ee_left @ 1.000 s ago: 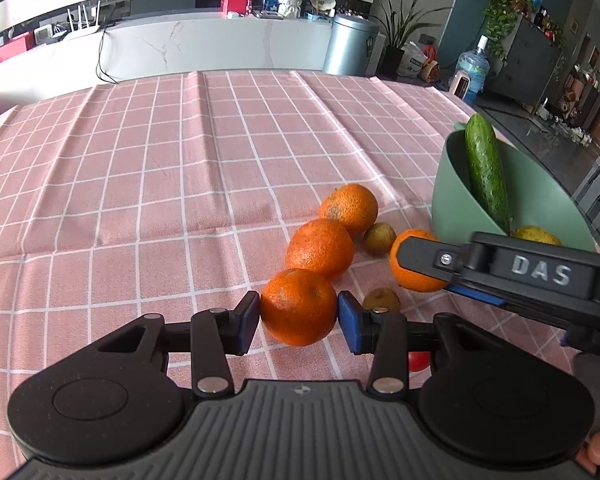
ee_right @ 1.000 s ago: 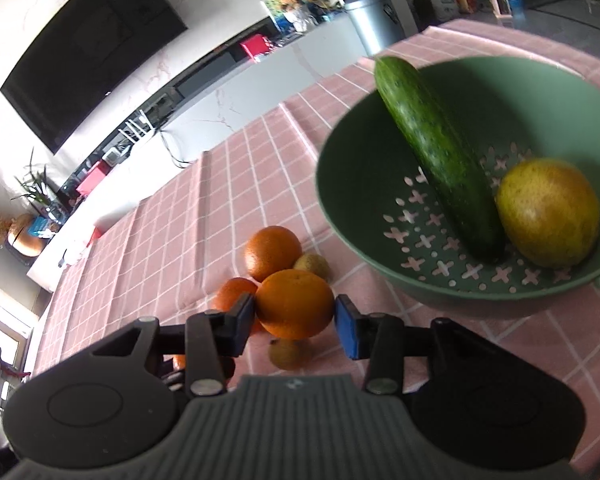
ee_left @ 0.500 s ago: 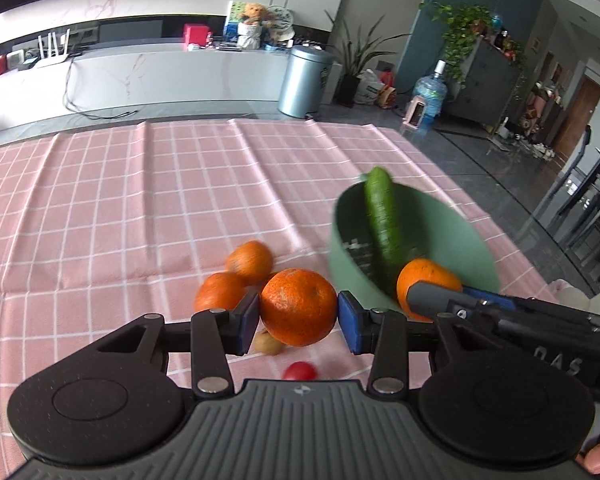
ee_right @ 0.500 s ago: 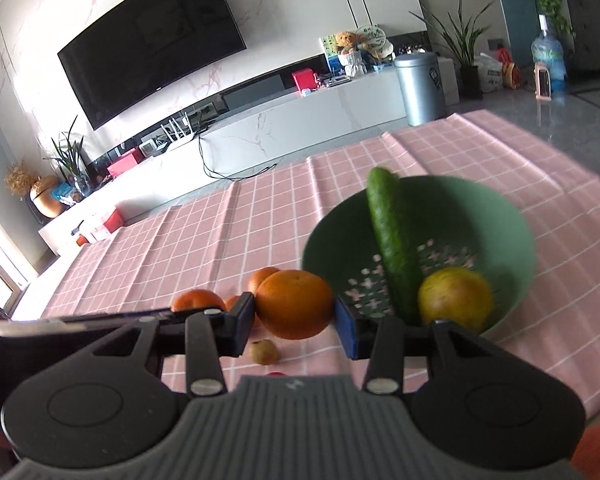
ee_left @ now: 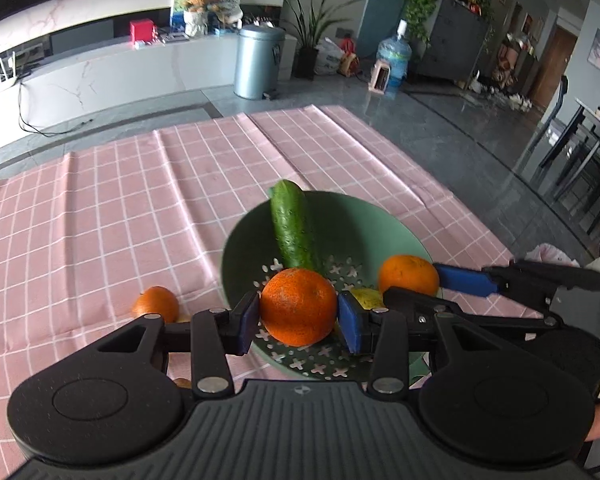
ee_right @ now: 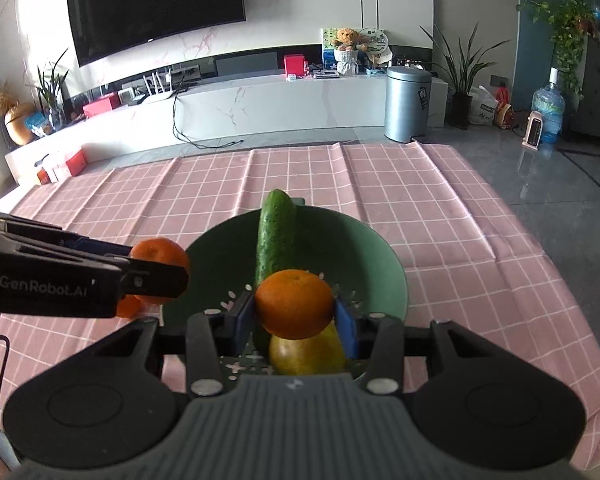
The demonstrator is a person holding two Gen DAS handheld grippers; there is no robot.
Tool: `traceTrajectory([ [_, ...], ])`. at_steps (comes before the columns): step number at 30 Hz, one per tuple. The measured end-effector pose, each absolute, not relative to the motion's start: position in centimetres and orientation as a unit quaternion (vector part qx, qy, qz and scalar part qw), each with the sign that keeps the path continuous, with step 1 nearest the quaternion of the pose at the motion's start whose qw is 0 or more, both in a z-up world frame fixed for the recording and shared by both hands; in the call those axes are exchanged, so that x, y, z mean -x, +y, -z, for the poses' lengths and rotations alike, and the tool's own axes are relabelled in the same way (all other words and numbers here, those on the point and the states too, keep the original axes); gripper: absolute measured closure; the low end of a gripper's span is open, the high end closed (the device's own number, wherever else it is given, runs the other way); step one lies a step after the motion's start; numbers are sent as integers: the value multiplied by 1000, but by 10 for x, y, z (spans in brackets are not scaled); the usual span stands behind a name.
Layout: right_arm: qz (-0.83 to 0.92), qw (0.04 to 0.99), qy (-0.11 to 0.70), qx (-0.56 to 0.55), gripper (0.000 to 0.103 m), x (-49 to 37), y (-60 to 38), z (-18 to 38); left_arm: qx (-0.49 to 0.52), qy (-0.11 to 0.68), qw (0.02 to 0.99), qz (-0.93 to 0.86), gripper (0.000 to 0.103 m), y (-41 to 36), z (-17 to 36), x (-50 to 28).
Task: Organize fruits
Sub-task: 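Carry the orange into the colander with the left tool while the right tool drops its orange there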
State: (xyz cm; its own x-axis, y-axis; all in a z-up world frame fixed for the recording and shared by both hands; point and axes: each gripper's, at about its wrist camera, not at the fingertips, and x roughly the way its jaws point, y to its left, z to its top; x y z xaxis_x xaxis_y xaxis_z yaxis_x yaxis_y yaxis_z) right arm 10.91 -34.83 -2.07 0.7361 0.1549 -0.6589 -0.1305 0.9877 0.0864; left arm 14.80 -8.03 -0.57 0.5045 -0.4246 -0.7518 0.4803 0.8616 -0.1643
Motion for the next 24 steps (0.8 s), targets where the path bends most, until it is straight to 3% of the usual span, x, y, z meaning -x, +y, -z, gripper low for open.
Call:
traceTrajectory([
  [11, -116, 913, 382, 81, 63, -157, -356, 46, -90, 480, 836, 250, 55, -103, 37, -174],
  [24, -123, 899, 407, 106, 62, -180, -350, 66, -167, 491, 823, 232, 55, -121, 51, -179],
])
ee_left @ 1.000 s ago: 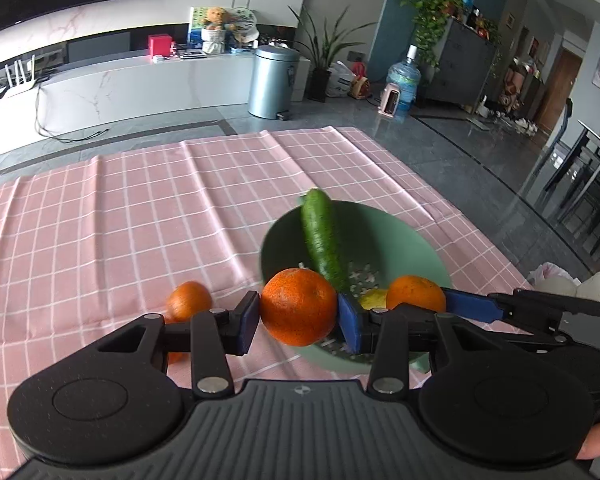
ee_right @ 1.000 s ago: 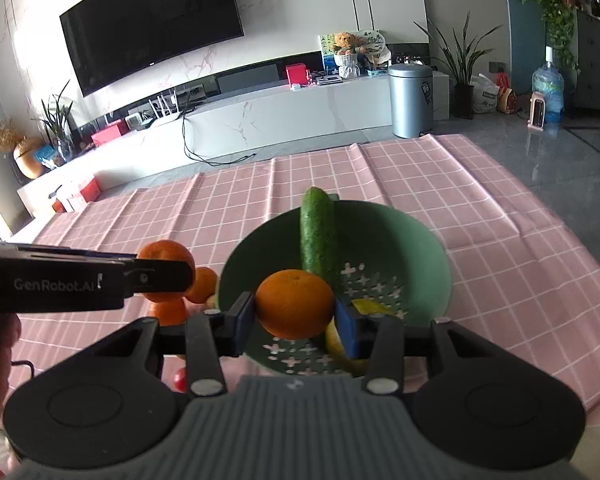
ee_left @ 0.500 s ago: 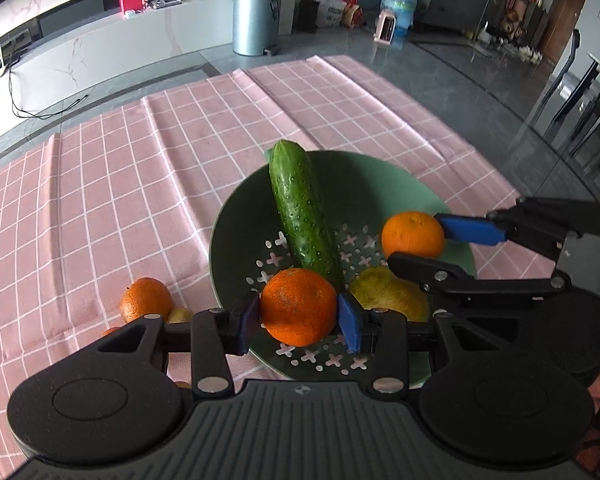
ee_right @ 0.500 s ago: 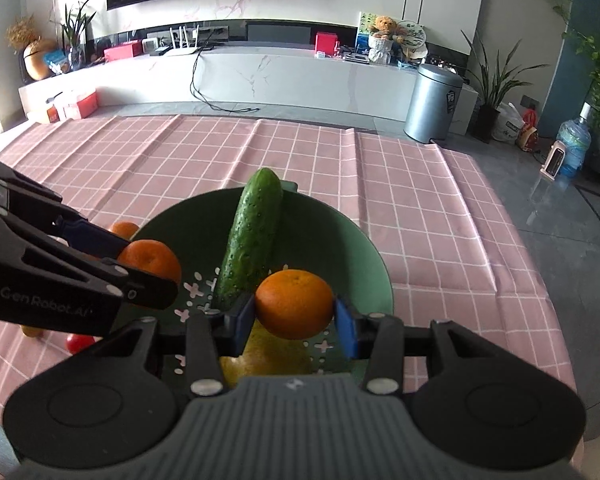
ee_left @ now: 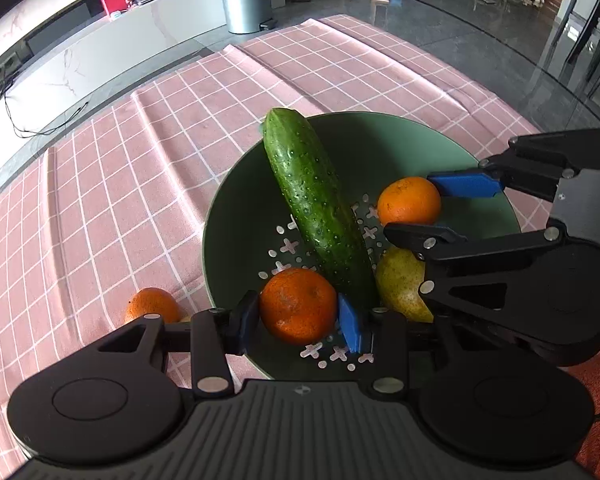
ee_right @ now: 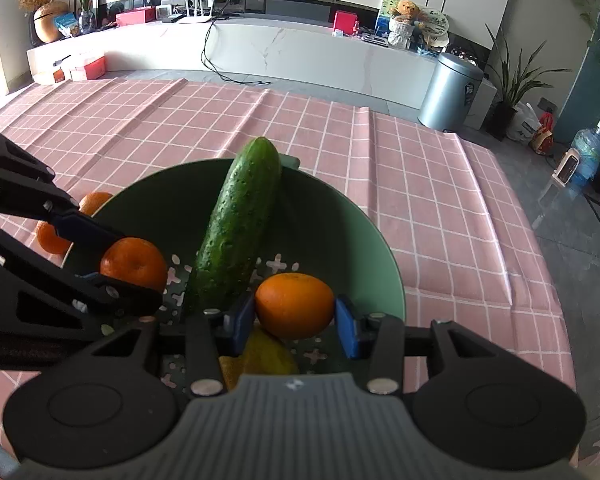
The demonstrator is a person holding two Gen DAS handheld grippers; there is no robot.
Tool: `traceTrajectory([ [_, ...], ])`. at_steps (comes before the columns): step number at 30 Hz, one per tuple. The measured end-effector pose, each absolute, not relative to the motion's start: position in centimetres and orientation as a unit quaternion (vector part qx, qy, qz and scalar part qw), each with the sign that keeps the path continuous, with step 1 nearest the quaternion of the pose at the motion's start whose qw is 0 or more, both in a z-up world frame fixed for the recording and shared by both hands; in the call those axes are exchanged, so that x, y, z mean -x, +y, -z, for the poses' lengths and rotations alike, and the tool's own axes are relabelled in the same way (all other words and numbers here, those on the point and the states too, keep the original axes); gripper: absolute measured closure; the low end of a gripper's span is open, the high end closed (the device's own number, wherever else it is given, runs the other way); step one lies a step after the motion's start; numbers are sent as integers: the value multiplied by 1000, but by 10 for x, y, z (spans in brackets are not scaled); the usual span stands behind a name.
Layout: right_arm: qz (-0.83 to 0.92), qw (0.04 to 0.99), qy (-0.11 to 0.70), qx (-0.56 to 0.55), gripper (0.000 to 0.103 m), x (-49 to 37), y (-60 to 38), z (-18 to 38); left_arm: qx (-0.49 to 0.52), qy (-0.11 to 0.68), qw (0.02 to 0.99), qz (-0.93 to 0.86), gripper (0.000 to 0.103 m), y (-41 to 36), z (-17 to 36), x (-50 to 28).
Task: Organize fruits
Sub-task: 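Carry the orange into the colander with the left tool while the right tool drops its orange there, then withdraw both open tools from the colander toward the remaining fruit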
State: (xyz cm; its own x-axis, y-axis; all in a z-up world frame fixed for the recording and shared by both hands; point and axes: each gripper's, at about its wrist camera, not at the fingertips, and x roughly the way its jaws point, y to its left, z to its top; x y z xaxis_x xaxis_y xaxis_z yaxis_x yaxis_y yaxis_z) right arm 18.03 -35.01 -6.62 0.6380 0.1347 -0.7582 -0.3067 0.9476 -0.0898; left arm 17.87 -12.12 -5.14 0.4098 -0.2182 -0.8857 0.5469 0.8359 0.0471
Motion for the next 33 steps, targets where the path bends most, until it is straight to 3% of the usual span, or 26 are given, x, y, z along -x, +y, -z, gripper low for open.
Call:
traceTrajectory([
  [12, -114, 896, 412, 119, 61, -175, -347, 62, -191, 489, 815, 244, 49, -127, 55, -170],
  [15, -107, 897, 411, 119, 60, -171, -348, 58, -193, 474, 824, 240, 43, -126, 49, -163],
  [17, -101, 901, 407, 112, 51, -166, -349, 53, -189, 463, 831, 243, 37, -122, 41, -158],
  [33, -96, 925, 363, -60, 51, -88, -330, 20, -137, 421, 869, 223, 36, -45, -11, -115],
])
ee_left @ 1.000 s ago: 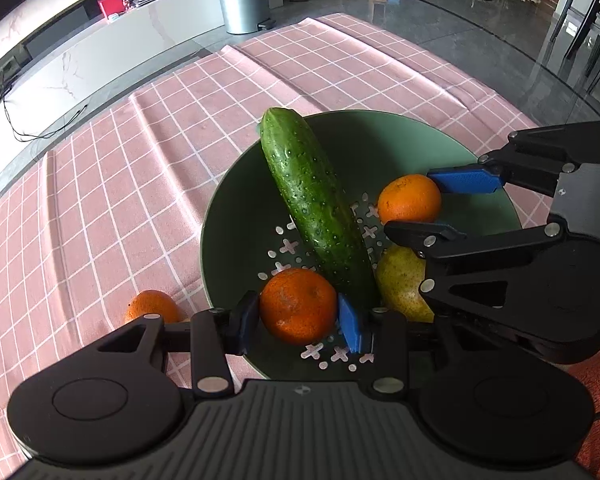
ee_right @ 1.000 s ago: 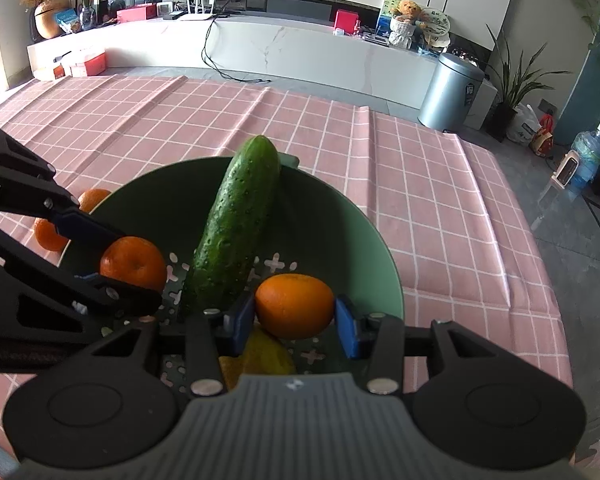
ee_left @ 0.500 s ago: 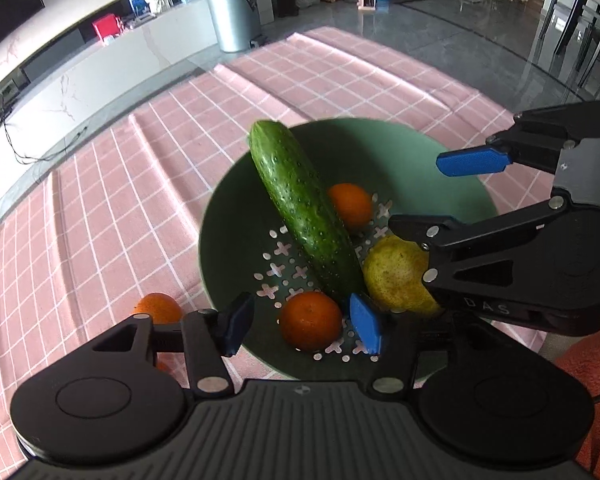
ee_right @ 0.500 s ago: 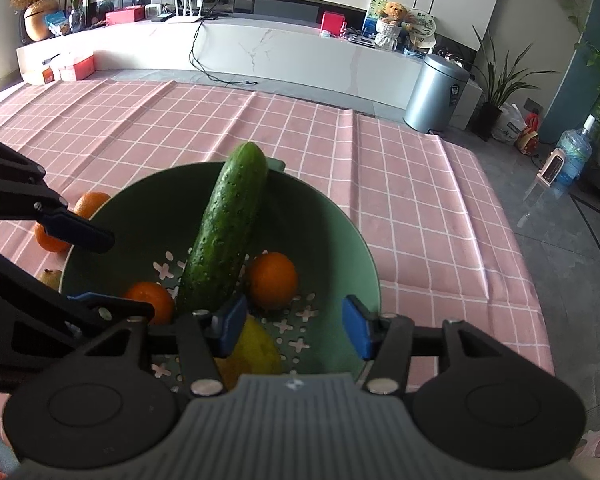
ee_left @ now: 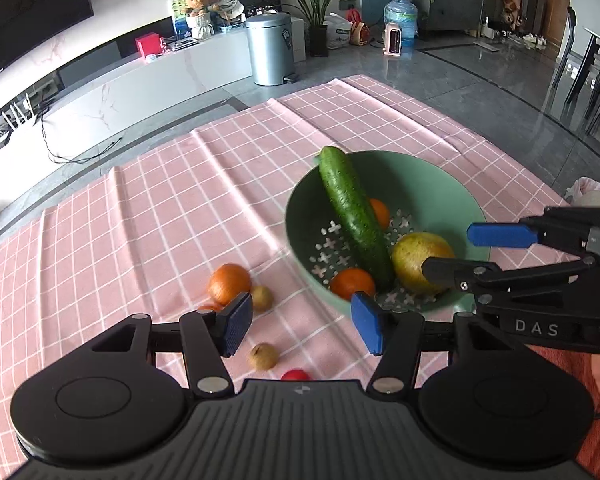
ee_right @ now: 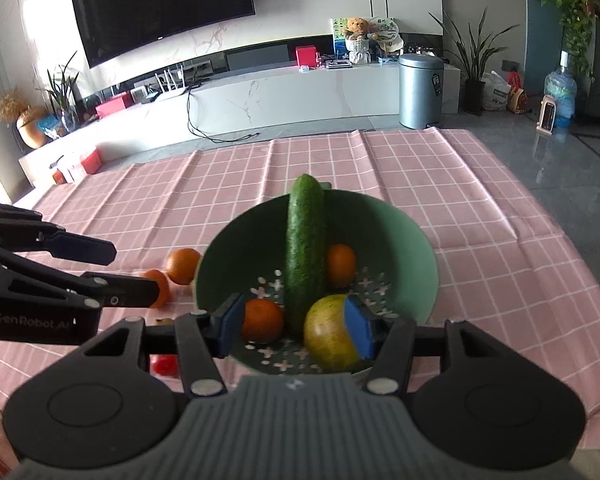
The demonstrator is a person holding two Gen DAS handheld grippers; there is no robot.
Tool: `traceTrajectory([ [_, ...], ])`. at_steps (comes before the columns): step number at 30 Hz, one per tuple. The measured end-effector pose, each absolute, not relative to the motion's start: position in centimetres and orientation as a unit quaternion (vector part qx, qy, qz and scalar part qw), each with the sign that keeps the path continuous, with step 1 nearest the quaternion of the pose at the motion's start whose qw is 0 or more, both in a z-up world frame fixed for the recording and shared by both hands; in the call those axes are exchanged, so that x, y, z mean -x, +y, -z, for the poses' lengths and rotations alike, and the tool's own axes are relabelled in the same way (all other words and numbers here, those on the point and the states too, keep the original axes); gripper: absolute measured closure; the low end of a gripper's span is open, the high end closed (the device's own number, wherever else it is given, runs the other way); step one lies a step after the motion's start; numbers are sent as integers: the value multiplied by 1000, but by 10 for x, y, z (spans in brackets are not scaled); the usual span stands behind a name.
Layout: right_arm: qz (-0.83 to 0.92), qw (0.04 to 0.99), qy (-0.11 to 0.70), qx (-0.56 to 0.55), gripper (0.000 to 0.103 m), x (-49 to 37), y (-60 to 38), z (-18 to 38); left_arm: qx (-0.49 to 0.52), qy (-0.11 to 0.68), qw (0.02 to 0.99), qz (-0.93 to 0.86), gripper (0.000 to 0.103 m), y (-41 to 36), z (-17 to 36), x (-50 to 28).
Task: Organize fruits
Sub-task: 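Withdraw both open tools from the colander toward the remaining fruit, then grasp the red cherry tomato with the right tool while the left tool grasps a small brown fruit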
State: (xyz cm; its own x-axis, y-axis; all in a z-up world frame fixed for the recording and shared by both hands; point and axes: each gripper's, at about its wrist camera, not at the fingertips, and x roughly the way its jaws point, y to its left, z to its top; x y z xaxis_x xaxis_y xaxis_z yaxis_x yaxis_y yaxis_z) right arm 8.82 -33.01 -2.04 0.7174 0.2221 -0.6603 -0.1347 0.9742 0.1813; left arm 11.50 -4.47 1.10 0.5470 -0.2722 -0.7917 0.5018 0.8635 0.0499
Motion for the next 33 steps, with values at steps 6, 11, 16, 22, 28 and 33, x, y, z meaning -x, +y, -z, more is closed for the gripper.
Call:
traceTrajectory([
  [6, -121, 925, 352, -81, 51, -65, -298, 25, -114, 421, 869, 232, 36, -9, -8, -105],
  [11, -139, 927, 340, -76, 51, -52, -277, 32, -106, 423, 869, 233, 36, 15, 5, -96],
  [16, -145, 928, 339, -42, 55, -47, -258, 40, -82, 418, 872, 242, 36, 33, 19, -88],
  [22, -146, 922, 358, -18, 67, -53, -242, 57, -38, 430, 868, 244, 42, 51, 41, -90],
  [28, -150, 912, 382, -20, 73, -66, -232, 70, -29, 458, 860, 224, 45, 60, 60, -103],
  [33, -165, 902, 399, -21, 73, -73, -223, 78, -66, 474, 851, 215, 45, 56, 73, -104],
])
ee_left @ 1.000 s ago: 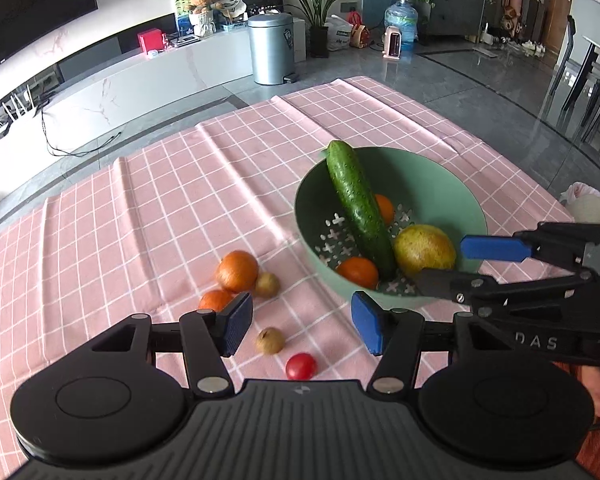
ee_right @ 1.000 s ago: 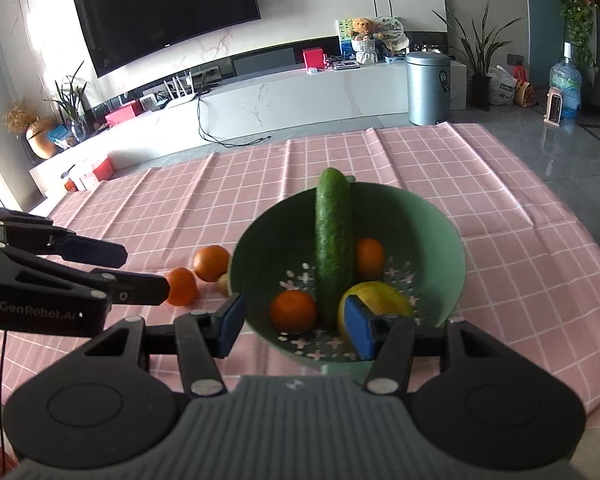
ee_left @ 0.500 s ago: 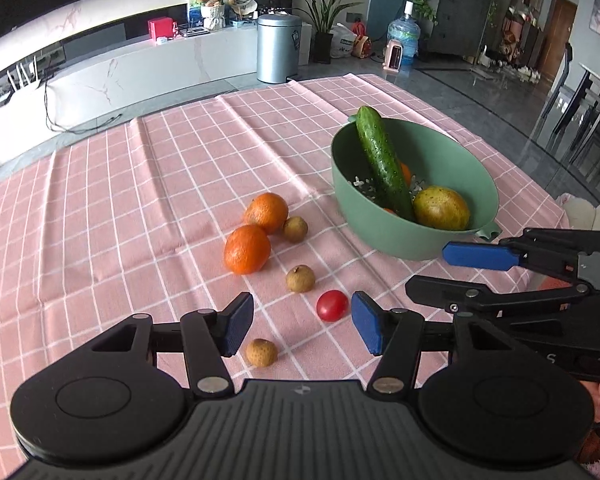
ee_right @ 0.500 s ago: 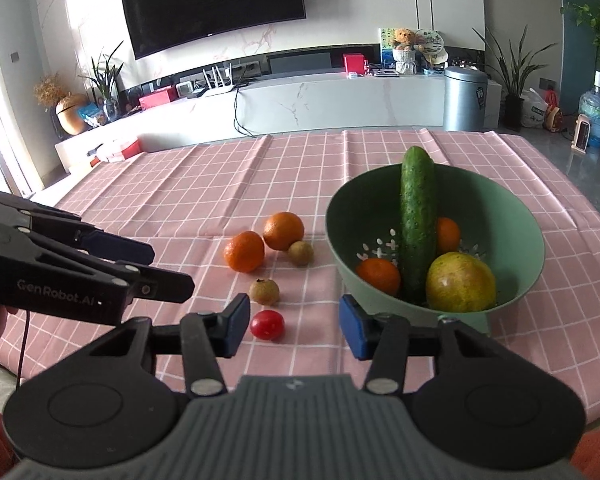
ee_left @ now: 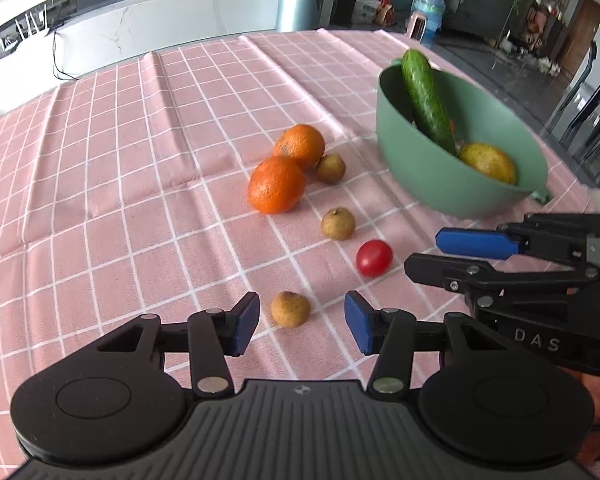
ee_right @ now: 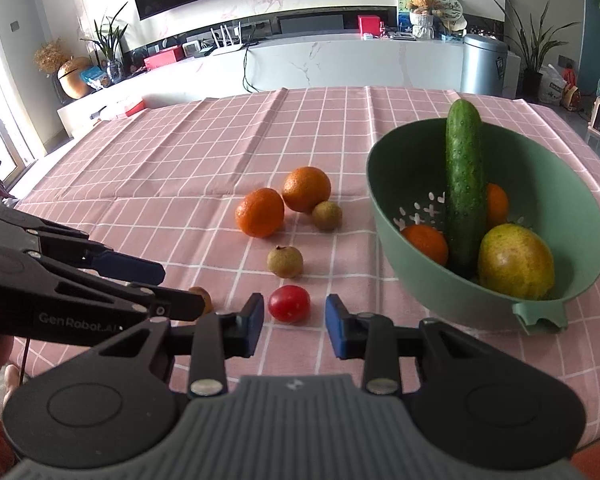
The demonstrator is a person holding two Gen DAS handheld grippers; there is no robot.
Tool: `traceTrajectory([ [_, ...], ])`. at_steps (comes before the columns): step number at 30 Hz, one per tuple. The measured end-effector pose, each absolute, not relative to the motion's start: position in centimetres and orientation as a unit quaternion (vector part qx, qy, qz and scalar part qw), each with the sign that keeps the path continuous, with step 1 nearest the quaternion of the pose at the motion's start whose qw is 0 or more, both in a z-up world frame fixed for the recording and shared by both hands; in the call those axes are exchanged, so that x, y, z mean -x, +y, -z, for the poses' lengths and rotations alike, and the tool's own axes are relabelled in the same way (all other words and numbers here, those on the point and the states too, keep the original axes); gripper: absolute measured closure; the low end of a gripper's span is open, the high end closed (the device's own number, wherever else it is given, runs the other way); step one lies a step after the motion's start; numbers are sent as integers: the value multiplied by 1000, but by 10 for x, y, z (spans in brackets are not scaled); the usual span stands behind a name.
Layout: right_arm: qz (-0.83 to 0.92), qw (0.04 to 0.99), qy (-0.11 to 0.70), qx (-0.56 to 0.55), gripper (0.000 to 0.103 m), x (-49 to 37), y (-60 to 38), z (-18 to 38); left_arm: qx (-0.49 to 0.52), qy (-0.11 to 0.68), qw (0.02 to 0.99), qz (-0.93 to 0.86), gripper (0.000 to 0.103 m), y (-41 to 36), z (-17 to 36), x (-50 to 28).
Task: Organize fruits
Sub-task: 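Grasp the red cherry tomato with the right tool while the left tool grasps a small brown fruit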
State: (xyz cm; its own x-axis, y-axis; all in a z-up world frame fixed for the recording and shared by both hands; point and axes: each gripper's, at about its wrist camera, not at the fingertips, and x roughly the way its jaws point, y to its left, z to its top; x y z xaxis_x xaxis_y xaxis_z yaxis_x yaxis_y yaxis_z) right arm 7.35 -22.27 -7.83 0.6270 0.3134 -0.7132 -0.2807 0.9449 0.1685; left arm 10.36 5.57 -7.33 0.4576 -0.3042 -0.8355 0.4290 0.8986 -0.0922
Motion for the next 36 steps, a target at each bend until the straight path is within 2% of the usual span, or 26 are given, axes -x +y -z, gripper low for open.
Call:
traceTrajectory([
  [6, -170, 890, 421, -34, 73, -87, -217, 89, -79, 486, 845, 211, 45, 55, 86, -106],
  [11, -168, 884, 435, -42, 73, -96, -213, 95, -81, 491, 841, 213, 61, 50, 90, -109],
  [17, -159, 878, 447, -54, 73, -105, -212, 102, -79, 494, 840, 212, 72, 47, 93, -111],
  [23, -158, 875, 453, -62, 73, -109, -210, 106, -65, 494, 840, 214, 76, 48, 94, -114],
  [26, -155, 874, 457, -64, 77, -112, -210, 109, -66, 493, 841, 213, 76, 48, 94, -114],
  [36, -155, 882, 439, -67, 77, -105, -212, 98, -50, 484, 848, 211, 77, 50, 86, -112],
])
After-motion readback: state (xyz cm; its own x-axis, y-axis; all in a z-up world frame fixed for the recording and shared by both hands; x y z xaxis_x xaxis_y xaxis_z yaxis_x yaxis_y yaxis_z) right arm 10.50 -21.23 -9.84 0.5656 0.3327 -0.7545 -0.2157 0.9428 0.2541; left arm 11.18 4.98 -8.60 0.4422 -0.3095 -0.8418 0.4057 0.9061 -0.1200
